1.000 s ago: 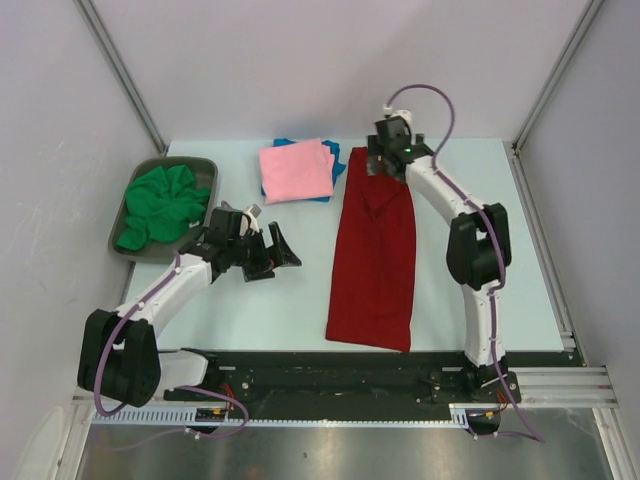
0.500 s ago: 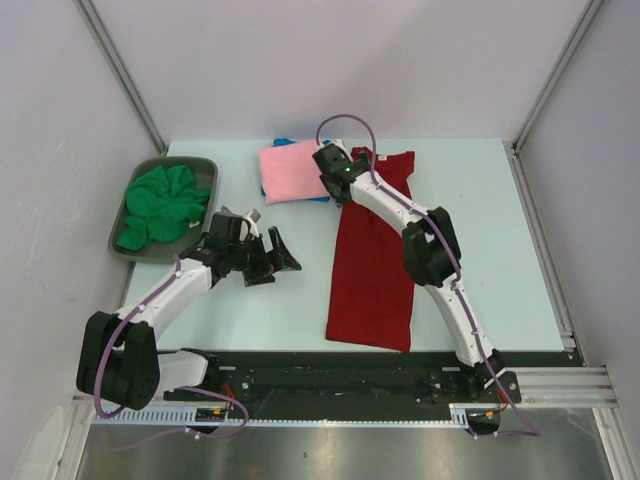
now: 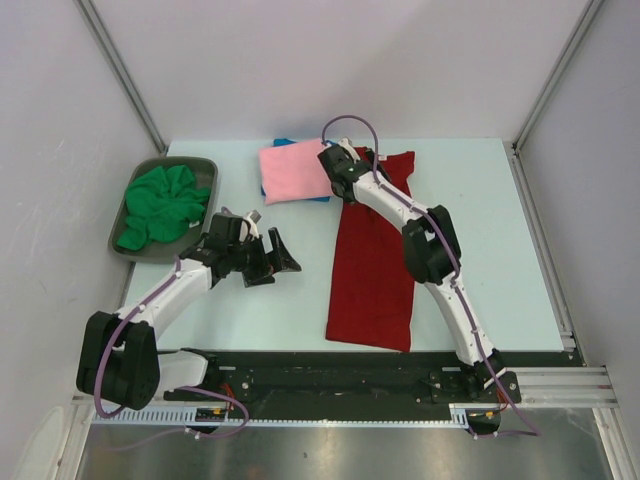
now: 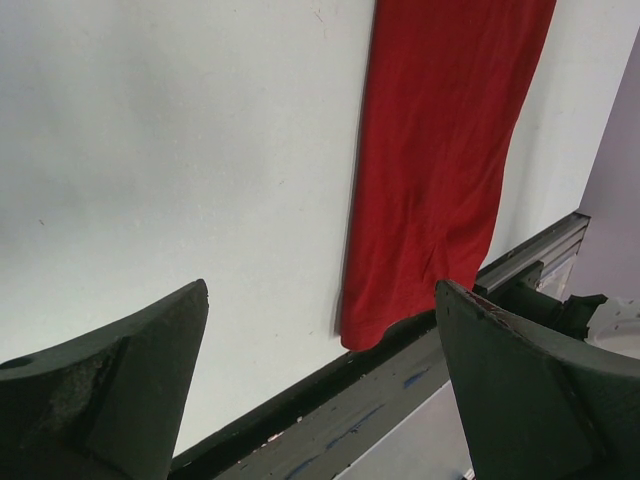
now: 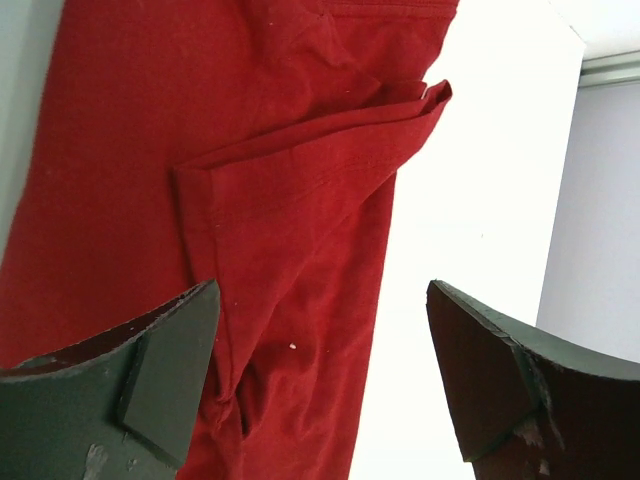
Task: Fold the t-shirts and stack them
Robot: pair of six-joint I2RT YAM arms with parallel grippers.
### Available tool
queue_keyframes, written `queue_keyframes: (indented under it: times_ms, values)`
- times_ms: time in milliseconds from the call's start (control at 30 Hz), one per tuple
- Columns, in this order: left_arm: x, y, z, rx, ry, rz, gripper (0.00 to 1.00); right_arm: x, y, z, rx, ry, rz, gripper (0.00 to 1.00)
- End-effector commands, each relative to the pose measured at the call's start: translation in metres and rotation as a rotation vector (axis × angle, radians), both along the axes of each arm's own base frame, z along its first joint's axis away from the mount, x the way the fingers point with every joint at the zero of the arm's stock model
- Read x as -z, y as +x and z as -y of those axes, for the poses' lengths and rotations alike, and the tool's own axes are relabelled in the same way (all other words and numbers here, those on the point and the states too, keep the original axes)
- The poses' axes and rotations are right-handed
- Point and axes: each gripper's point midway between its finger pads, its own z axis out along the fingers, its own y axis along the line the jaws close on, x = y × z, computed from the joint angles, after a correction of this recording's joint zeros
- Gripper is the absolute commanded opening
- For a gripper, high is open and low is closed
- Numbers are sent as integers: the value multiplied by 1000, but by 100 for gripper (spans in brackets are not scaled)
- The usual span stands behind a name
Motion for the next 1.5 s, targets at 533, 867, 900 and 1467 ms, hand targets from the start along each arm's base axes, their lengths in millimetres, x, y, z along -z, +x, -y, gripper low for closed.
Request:
queue_keyframes:
  times_ms: [533, 867, 900, 1467]
  values:
    - [-5, 2, 2, 32, -21, 29, 100, 25, -10, -10, -36, -38, -56, 89]
    - [-3, 0, 1, 34, -11, 24, 100, 34, -8, 1, -11, -80, -61, 86]
    - [-3, 0, 1, 35, -10, 24, 100, 34, -7, 4, -3, -79, -60, 85]
    - [1, -1, -1, 37, -2, 20, 100, 0, 0, 50, 204, -102, 98, 78]
